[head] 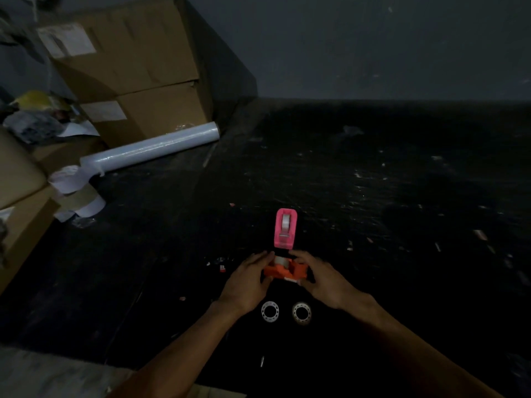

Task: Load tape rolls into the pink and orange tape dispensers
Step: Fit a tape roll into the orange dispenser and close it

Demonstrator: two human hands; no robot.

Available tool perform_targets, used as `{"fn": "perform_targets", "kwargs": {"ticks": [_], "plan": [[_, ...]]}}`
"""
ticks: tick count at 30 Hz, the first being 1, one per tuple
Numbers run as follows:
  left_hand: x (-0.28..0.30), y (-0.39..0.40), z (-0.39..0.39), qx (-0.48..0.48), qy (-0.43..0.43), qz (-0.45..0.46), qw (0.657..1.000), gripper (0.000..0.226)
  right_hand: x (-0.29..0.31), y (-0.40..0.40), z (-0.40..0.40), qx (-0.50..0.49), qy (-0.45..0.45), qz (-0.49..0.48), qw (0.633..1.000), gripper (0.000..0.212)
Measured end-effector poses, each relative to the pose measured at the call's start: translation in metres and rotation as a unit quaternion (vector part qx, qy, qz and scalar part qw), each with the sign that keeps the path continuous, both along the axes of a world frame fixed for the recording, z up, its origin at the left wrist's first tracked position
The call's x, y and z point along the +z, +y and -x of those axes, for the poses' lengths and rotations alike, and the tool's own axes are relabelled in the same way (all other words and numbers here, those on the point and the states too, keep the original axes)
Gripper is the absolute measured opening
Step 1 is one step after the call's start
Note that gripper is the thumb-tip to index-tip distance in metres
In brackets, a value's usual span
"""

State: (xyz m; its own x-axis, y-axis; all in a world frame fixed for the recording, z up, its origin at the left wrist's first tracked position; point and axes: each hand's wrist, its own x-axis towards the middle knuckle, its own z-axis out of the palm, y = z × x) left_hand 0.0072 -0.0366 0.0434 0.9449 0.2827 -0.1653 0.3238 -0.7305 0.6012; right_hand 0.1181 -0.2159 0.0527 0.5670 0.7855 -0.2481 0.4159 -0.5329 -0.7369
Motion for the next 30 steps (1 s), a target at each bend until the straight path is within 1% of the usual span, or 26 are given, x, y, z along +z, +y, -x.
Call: {"fn": "perform_targets", "kwargs": {"ticks": [2, 4, 7, 13, 15, 21, 25, 28, 30], "plan": [[-0.004, -0.002, -0.001, -0.016, 0.003, -0.042, 0.999, 0.059, 0.001, 0.002, -0.001, -0.010, 0.008, -0.003, 1.000, 0.061], [-0.005, -0.003, -0.002, -0.012, -0.018, -0.082, 0.996, 0.055, 0.003, 0.007, 0.001, -0.038, 0.012, -0.026, 0.999, 0.050], [-0.006, -0.005, -0.002, -0.001, -0.049, -0.118, 0.992, 0.049, -0.004, 0.017, 0.005, -0.081, -0.071, -0.045, 0.993, 0.035], [-0.011, -0.005, -0.003, 0.008, -0.068, -0.127, 0.989, 0.045, -0.004, 0.028, 0.022, -0.127, -0.222, -0.034, 0.966, 0.020], [-0.013, -0.005, -0.002, 0.008, -0.073, -0.135, 0.988, 0.045, -0.003, 0.028, 0.028, -0.145, -0.244, -0.017, 0.959, 0.020], [-0.014, -0.007, -0.001, 0.014, -0.078, -0.151, 0.985, 0.042, 0.000, 0.031, 0.035, -0.182, -0.242, 0.018, 0.953, 0.021], [-0.014, -0.008, 0.000, 0.017, -0.078, -0.153, 0.985, 0.041, 0.001, 0.033, 0.039, -0.192, -0.239, 0.019, 0.952, 0.022], [-0.014, -0.008, 0.001, 0.024, -0.078, -0.147, 0.986, 0.040, -0.003, 0.031, 0.043, -0.173, -0.236, 0.031, 0.956, 0.033], [-0.014, -0.008, 0.001, 0.024, -0.077, -0.152, 0.985, 0.040, -0.006, 0.030, 0.044, -0.156, -0.248, 0.031, 0.956, 0.034]]}}
